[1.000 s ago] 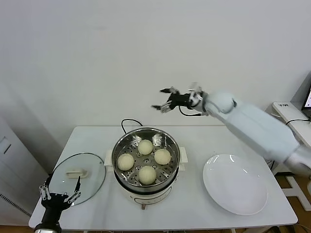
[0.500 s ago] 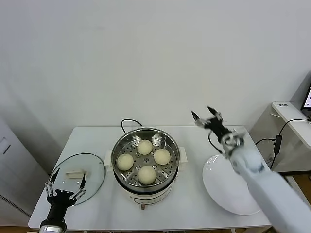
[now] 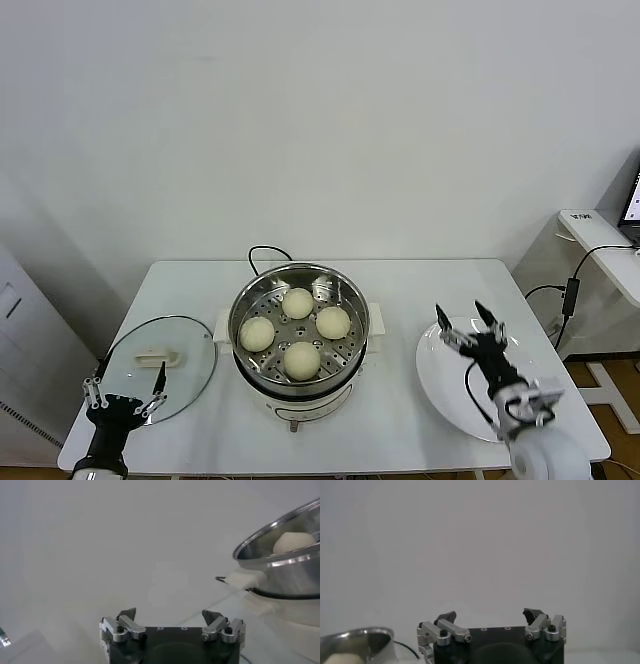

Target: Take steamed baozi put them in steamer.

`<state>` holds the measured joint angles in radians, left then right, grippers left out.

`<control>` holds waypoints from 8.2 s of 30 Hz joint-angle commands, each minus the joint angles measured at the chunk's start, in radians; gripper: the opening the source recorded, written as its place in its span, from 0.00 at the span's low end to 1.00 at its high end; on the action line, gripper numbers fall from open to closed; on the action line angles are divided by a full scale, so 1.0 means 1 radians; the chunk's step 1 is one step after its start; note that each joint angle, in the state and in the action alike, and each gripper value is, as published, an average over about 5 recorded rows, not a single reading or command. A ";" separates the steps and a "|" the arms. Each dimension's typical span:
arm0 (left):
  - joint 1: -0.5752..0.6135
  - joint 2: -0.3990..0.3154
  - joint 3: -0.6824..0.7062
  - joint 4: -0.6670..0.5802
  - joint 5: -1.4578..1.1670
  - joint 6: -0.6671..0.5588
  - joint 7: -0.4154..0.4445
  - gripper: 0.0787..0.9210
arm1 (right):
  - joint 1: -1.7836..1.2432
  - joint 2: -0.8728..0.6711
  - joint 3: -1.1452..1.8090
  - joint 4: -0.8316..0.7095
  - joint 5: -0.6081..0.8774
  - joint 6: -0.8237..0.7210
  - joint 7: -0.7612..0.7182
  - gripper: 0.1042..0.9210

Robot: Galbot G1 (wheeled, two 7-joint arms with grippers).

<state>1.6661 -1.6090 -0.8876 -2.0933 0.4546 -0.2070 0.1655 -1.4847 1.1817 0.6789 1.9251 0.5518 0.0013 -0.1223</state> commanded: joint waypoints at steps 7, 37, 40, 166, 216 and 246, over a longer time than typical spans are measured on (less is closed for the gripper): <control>-0.061 0.116 -0.118 0.278 0.651 -0.340 -0.263 0.88 | -0.204 0.151 0.122 0.110 -0.100 0.004 -0.013 0.88; -0.387 0.251 -0.014 0.635 1.102 -0.211 -0.390 0.88 | -0.291 0.154 0.121 0.119 -0.104 0.111 0.004 0.88; -0.401 0.256 -0.012 0.657 1.101 -0.201 -0.387 0.88 | -0.293 0.155 0.123 0.123 -0.105 0.112 0.004 0.88; -0.622 0.240 1.052 0.194 1.135 0.992 0.138 0.05 | -0.179 0.163 0.126 0.010 -0.254 0.012 -0.130 0.88; -0.585 0.266 1.045 0.104 0.966 0.992 0.068 0.18 | -0.190 0.160 0.130 0.008 -0.241 0.034 -0.154 0.88; -0.420 0.605 0.722 -0.207 0.084 0.596 -0.173 0.88 | -0.074 0.110 0.059 -0.015 -0.097 0.059 -0.085 0.88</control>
<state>1.1569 -1.0962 0.0524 -2.2078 0.9410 0.7367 0.1040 -1.6303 1.3153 0.7646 1.9113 0.3543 0.0476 -0.2575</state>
